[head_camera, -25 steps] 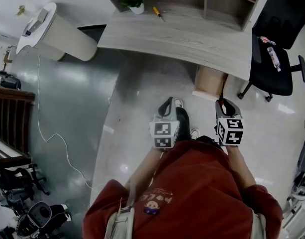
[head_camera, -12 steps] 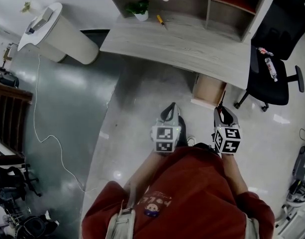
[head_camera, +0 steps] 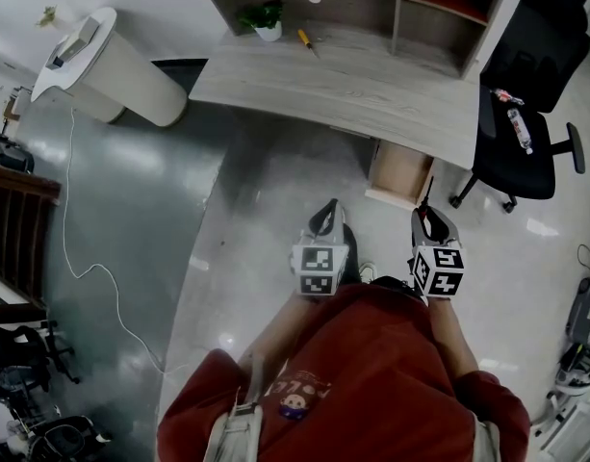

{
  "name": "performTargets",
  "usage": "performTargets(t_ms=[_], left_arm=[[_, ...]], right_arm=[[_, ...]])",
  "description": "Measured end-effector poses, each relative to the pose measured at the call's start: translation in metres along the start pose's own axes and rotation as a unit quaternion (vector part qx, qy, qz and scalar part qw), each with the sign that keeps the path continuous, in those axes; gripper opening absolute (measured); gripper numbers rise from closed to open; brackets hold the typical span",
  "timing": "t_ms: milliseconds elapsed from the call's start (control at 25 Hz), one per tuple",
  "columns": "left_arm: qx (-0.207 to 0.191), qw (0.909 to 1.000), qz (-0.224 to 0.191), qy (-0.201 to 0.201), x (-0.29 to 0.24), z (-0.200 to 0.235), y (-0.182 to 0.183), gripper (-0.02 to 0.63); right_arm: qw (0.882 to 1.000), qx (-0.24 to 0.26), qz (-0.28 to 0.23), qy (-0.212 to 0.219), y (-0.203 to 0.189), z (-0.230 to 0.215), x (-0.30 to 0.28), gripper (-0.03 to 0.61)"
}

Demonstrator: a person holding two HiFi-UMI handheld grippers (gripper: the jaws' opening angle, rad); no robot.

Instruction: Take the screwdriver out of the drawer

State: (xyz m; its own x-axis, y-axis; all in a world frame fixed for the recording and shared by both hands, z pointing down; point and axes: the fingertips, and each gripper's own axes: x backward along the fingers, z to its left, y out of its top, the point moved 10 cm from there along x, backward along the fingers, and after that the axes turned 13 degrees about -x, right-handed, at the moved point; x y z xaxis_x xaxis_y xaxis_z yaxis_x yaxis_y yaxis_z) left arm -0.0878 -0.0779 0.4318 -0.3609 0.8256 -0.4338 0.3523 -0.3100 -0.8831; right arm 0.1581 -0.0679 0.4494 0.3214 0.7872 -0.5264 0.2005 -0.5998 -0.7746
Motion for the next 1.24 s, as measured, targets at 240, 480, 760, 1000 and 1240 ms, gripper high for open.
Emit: performTargets(t_ms=[240,480,760,1000,1240], left_arm=[[0.006,1.0,0.005,0.003,0.004,-0.007,-0.004,0.0],[0.009,0.9999,0.005,0.007,0.007,-0.007,-0.007,0.0],[0.01,0.9999,0.007,0.009,0.008,-0.005,-0.006,0.0],[0.008,0.9998,0.006,0.015,0.006,-0.007,0.0,0.0],[0.01,0.9997,0.011,0.022,0.006,-0.006,-0.001,0.0]], right_arm=[[1.0,0.001,-0.002,0.006,0.001,-0.004,0.002,0.095],[1.0,0.002,0.001,0.013,0.0,-0.003,-0.001,0.095],[1.0,0.001,0.005,0.018,-0.001,-0.001,-0.003,0.095],[1.0,-0.001,0.004,0.015,0.002,-0.01,-0.002,0.095],[1.0,-0.002,0.006,0.015,0.001,-0.014,-0.001,0.095]])
